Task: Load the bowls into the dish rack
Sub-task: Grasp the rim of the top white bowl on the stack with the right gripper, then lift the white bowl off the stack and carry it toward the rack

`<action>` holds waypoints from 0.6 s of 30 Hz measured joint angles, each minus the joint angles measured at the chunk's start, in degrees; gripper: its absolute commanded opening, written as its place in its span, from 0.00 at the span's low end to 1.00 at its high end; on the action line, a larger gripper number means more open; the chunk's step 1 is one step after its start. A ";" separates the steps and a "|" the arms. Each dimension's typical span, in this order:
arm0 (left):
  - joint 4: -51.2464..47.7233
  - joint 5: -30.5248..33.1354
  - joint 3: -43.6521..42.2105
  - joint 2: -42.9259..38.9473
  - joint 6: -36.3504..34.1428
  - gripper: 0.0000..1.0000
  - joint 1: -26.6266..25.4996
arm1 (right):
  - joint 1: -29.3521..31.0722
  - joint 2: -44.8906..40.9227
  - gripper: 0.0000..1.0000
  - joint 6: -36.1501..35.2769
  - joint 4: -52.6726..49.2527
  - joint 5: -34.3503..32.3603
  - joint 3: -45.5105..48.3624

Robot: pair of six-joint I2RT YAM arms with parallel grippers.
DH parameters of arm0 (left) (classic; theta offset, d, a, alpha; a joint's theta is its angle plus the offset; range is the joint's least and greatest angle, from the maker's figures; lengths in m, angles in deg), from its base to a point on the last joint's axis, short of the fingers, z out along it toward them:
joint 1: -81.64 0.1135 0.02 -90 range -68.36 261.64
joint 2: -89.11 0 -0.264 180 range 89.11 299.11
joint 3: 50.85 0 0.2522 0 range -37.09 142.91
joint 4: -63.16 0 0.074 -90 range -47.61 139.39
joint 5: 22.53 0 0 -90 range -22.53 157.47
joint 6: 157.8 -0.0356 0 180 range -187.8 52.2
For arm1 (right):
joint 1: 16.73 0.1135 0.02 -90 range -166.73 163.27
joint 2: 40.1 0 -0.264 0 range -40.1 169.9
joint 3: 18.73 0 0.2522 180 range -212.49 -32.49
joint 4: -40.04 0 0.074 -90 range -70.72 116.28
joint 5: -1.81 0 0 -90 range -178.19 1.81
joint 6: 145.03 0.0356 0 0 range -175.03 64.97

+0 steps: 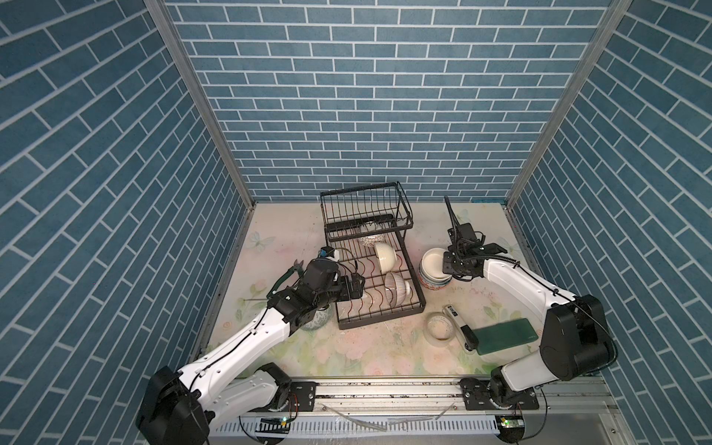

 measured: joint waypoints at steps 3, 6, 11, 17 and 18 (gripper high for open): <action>0.20 0.15 -0.20 -0.13 0.00 1.00 0.00 | 0.00 -1.03 0.00 -0.15 -0.15 0.13 -0.02; 0.35 0.26 -0.72 -0.17 0.02 1.00 0.00 | 0.00 -2.23 0.00 -0.59 -0.26 0.15 -0.09; 0.37 0.42 -1.31 -0.61 0.24 1.00 0.00 | 0.00 -3.78 0.00 -1.70 -0.66 0.20 -0.13; 1.03 0.85 -3.15 -2.51 0.85 0.99 0.00 | 1.03 -5.31 0.00 -3.19 -2.73 -0.13 -1.44; 0.98 0.92 -3.50 -2.78 0.94 0.99 0.00 | 1.75 -5.62 0.00 -3.48 -3.37 -0.57 -2.08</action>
